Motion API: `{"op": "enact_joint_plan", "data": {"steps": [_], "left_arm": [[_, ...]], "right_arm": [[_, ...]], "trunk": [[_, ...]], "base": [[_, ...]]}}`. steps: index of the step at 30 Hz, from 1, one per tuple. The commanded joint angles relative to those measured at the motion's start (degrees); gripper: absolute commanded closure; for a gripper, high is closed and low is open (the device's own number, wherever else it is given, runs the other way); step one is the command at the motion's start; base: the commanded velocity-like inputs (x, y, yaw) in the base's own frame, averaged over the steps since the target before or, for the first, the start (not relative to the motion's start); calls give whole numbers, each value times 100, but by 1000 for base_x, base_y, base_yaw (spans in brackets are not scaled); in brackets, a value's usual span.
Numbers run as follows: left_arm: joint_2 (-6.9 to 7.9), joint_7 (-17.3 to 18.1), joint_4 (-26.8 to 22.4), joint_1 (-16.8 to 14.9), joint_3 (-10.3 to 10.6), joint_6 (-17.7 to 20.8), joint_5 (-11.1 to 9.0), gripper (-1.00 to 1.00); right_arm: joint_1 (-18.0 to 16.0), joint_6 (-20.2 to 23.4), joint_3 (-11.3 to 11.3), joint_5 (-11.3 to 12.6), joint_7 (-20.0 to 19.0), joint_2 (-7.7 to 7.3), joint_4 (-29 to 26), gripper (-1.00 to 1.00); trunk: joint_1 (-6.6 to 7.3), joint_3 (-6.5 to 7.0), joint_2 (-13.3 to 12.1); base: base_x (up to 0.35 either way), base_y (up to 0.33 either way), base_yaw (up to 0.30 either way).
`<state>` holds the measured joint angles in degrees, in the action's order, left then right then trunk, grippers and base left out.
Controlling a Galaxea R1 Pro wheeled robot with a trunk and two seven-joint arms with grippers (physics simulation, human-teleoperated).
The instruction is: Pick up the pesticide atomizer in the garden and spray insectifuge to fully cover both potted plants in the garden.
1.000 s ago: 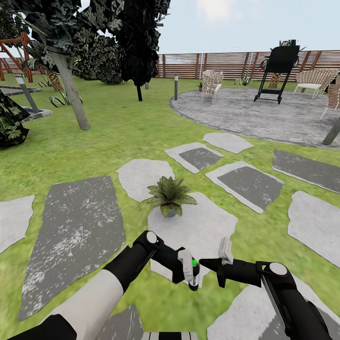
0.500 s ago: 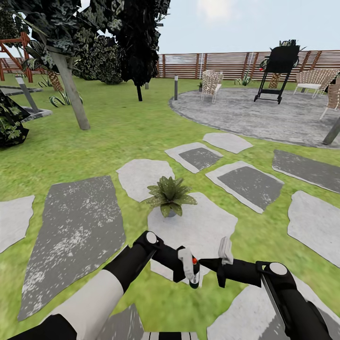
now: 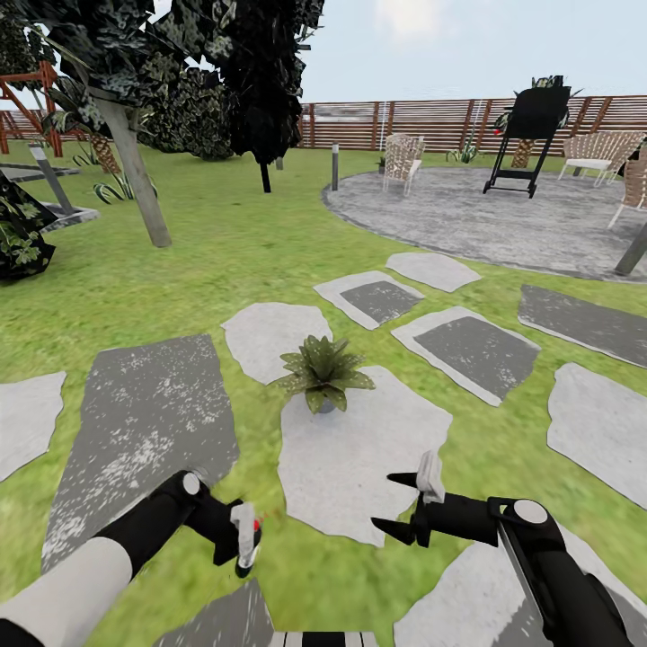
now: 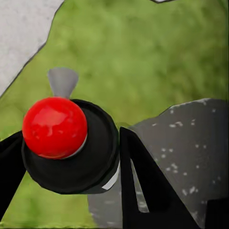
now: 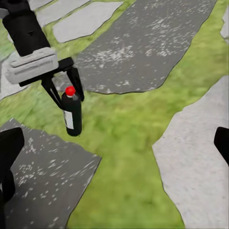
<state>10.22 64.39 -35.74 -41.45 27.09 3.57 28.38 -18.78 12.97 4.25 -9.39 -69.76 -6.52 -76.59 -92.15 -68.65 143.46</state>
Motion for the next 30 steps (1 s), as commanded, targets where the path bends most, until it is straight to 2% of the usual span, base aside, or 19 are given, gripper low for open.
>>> {"op": "enact_joint_plan", "data": {"steps": [1,2,3,4,6,8,9,10,11,12,13,15,17,18,20,23,26,30], "left_arm": [[105,-55,-8,74,12,45,-6,100],[212,-208,-3,165,-8,55,-22,100],[298,-518,28,300,-145,60,-92,100],[342,-919,120,490,-408,62,-217,100],[375,-2182,454,1018,-1386,57,-619,100],[363,-3273,672,1402,-2357,2,-929,100],[351,-3770,726,1546,-2809,-183,-1089,100],[332,-4176,772,1677,-3197,-527,-1261,100],[319,-4477,844,1804,-3510,-913,-1438,100],[312,-4703,938,1892,-3756,-1241,-1635,100],[306,-4833,1019,1930,-3888,-1411,-1773,100],[290,-5214,1347,2054,-4121,-1851,-2258,100],[276,-5594,1500,2239,-4188,-2517,-2741,100],[273,-5791,1530,2387,-4199,-2812,-2938,100],[271,-6077,1596,2620,-4203,-3123,-3164,100],[270,-6173,1784,2697,-4198,-3221,-3237,100],[194,-6190,1835,2711,-4195,-3232,-3236,100],[169,-6194,1850,2713,-4200,-3235,-3245,100]], "right_arm": [[-3,59,8,-17,-17,2,-2,-100],[-3,56,7,-24,-4,14,10,-100],[-3,41,19,-30,9,17,92,-100],[-3,30,81,-29,59,18,296,-100],[-3,-106,635,-23,650,24,1090,-100],[-3,-719,1368,-20,1268,27,1905,-100],[-3,-1160,1801,-21,1574,28,2352,-100],[-3,-1608,2193,-26,1886,29,2811,-100],[-3,-2063,2470,-31,2209,26,3272,-100],[-3,-2550,2635,-34,2577,15,3717,-100],[-3,-2909,2701,-34,2873,9,4009,-100],[-3,-4108,2783,-31,3971,-3,4984,-100],[-3,-5278,2803,-26,4977,-6,5918,-100],[-3,-5858,2806,-27,5342,-6,6275,-100],[-3,-6746,2807,-27,5703,-7,6807,-100],[-3,-7100,2802,-34,5812,0,7019,-100],[-3,-7167,2799,-36,5830,2,7067,-100],[-3,-7169,2798,-31,5842,17,7126,-100]], "trunk": [[1,-5,2],[1,-5,2],[1,-5,2],[1,-5,2],[1,-5,2],[1,-5,2],[1,-5,2],[1,-5,2],[1,-5,2],[1,-5,2],[1,-5,2],[1,-5,2],[1,-5,2],[1,-5,2],[1,-5,2],[1,-5,2],[1,-5,2],[1,-5,2]], "base": [[0,0,0],[0,0,0],[0,0,0],[0,0,0],[0,0,0],[0,0,0],[0,0,0],[0,0,0],[0,0,0],[0,0,0],[0,0,0],[0,0,0],[0,0,0],[0,0,0],[0,0,0],[0,0,0],[0,0,0],[0,0,0]]}}
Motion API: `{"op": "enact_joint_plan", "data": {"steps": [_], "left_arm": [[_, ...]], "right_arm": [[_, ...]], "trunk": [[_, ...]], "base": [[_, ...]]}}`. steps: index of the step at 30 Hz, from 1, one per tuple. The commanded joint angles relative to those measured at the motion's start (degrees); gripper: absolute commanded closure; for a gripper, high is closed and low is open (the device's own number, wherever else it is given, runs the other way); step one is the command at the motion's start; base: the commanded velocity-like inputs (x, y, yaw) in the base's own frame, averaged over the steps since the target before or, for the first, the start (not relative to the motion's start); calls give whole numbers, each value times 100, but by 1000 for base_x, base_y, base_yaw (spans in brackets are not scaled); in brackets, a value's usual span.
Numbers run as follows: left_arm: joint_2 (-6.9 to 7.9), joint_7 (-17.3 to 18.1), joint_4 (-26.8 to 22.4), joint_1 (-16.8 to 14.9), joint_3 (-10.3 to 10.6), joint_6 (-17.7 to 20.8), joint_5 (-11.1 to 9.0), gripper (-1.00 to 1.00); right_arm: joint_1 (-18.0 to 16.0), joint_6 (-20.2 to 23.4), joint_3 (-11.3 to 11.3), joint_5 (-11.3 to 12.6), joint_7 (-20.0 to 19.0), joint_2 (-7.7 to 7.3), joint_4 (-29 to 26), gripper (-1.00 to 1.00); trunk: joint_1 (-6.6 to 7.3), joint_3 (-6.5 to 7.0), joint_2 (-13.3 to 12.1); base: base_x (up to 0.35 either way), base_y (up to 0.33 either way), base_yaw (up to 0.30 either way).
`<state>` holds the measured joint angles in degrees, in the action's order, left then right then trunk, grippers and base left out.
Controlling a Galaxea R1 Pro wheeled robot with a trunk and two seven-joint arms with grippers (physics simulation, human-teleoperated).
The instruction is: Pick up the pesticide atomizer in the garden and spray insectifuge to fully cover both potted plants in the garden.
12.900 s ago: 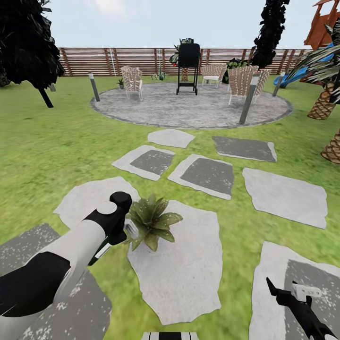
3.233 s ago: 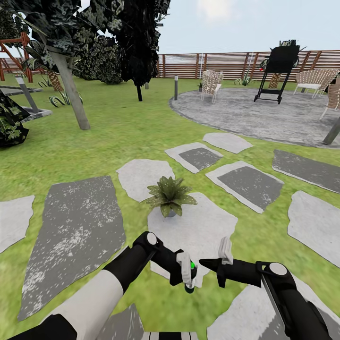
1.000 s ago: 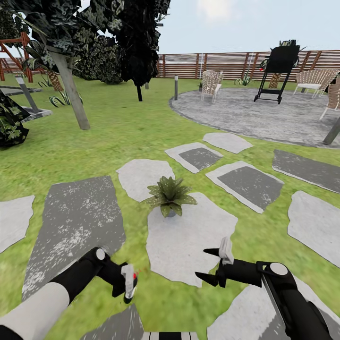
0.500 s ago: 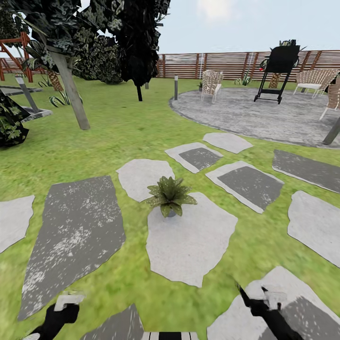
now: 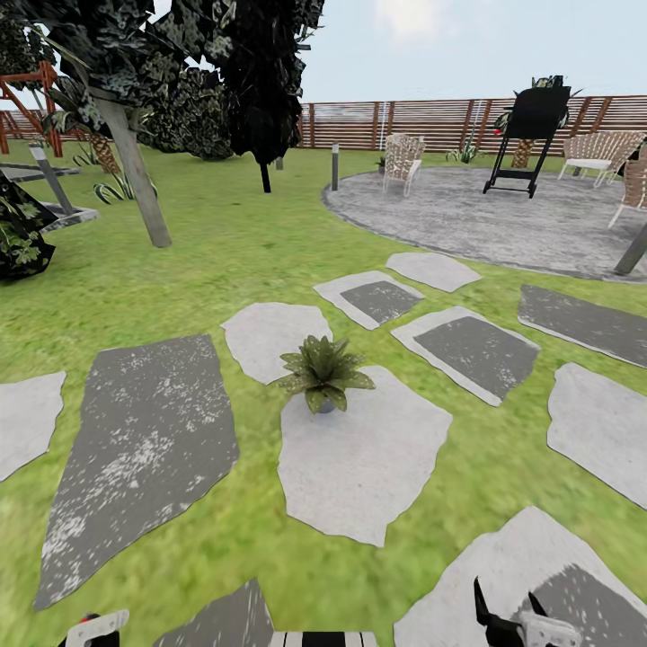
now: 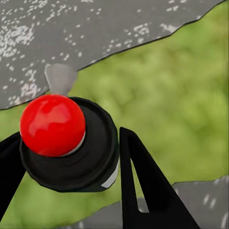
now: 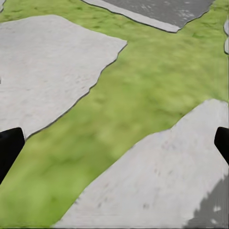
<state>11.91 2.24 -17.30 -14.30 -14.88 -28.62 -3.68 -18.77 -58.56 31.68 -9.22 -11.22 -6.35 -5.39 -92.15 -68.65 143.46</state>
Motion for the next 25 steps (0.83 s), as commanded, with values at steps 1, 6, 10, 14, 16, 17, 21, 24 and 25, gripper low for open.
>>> {"op": "enact_joint_plan", "data": {"steps": [1,6,10,14,16,17,21,24,25], "left_arm": [[-1,21,6,-3,-1,-17,-41,100],[-4,21,7,-3,-5,-14,-45,100],[-5,22,7,-3,-2,-19,-45,100],[1,21,7,-3,-6,-21,-46,100],[-3,21,7,-3,-3,-21,-46,100],[-4,21,7,-3,-1,-21,-44,100],[3,14,0,-3,-5,-21,-30,100],[4,16,-12,-3,-6,-23,-28,100],[4,17,-15,-3,-6,-22,-28,100]], "right_arm": [[-4,-14,56,-47,-12,7,62,-100],[-4,25,49,-52,-12,78,378,-100],[-4,28,49,-53,-12,121,397,-100],[-4,29,49,-53,-12,125,398,-100],[-4,29,49,-53,-12,125,398,-100],[-4,29,49,-53,-12,125,398,-100],[-4,29,49,-53,-12,125,398,-100],[-4,29,49,-53,-12,125,398,-100],[-4,29,49,-53,-12,125,398,-100]], "trunk": [[1,-4,2],[1,-4,2],[1,-4,2],[1,-4,2],[1,-4,2],[1,-4,2],[1,-4,2],[1,-4,2],[1,-4,2]], "base": [[0,0,0],[0,0,0],[0,0,0],[0,0,0],[0,0,0],[0,0,0],[0,0,0],[0,0,0],[0,0,0]]}}
